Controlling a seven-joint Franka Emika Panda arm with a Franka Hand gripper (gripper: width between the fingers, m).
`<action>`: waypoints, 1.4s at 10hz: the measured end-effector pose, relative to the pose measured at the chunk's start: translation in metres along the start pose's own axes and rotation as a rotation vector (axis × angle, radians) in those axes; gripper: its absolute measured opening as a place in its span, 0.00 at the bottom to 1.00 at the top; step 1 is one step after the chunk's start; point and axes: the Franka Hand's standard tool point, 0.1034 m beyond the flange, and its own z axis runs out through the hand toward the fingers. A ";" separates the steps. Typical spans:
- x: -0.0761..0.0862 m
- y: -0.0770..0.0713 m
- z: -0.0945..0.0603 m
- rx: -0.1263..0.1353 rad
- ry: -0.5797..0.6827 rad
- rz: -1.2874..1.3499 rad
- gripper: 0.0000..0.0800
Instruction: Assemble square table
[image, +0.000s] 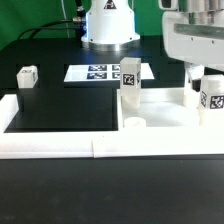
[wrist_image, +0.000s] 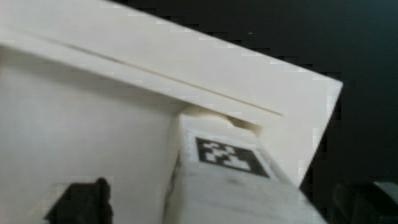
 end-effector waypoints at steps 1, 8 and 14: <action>0.000 0.000 0.000 0.000 0.000 -0.036 0.80; -0.003 -0.003 0.000 -0.036 0.028 -0.733 0.81; -0.003 -0.001 0.000 -0.032 0.026 -0.453 0.37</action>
Offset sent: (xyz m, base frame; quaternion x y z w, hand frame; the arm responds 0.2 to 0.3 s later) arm 0.0000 0.0000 0.0000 0.0000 0.0000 -0.1938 0.9810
